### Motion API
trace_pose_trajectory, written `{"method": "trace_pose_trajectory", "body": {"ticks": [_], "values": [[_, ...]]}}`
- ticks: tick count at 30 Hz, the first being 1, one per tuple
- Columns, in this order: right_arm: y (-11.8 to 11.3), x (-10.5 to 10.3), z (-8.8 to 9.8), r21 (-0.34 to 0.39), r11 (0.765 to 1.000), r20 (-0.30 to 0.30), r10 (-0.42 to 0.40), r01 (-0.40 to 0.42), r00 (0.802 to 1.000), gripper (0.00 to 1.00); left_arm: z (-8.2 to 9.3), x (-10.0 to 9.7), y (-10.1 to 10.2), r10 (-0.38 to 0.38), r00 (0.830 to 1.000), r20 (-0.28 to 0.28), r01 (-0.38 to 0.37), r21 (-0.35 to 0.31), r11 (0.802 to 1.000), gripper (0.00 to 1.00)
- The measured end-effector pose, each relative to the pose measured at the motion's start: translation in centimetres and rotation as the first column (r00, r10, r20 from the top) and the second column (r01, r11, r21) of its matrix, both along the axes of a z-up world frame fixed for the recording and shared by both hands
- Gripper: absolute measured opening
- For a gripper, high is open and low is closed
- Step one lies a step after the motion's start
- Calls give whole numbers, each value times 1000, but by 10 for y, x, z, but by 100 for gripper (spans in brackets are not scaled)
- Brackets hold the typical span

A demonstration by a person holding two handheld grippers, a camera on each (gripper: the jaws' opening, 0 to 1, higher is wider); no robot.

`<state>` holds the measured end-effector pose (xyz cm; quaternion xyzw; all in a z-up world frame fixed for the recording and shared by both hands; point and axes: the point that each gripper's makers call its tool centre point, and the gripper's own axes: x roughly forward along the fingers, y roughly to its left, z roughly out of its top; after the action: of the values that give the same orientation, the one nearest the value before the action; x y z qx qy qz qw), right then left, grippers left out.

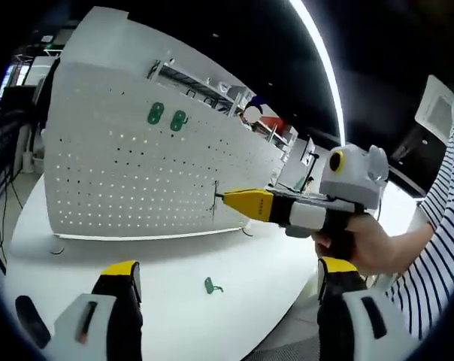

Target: Insert the hook assembly into the mounting plate slot until the hook locks in place.

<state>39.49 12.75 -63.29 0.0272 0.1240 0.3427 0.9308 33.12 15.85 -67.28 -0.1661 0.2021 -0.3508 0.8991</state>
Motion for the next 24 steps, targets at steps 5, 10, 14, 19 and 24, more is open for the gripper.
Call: {"method": "trace_pose_trajectory", "body": {"ticks": [5,10,14,19,24], "values": [[-8,24,1,-16,997,56,-79,80,995,0,-10,2,8,18,999,-27,-18,10,1000,100],[-17,47,6,10,989,77,-146,145,986,0,-12,7,18,40,999,-30,-39,24,999,100],[-27,66,12,47,979,83,-203,199,976,0,-9,10,23,52,998,-20,-51,36,998,100],[-38,89,26,68,964,117,-265,258,957,0,-4,13,27,71,997,-10,-71,26,997,100],[-51,117,43,100,941,151,-334,322,930,0,-5,14,29,80,997,-14,-80,23,997,100]]}}
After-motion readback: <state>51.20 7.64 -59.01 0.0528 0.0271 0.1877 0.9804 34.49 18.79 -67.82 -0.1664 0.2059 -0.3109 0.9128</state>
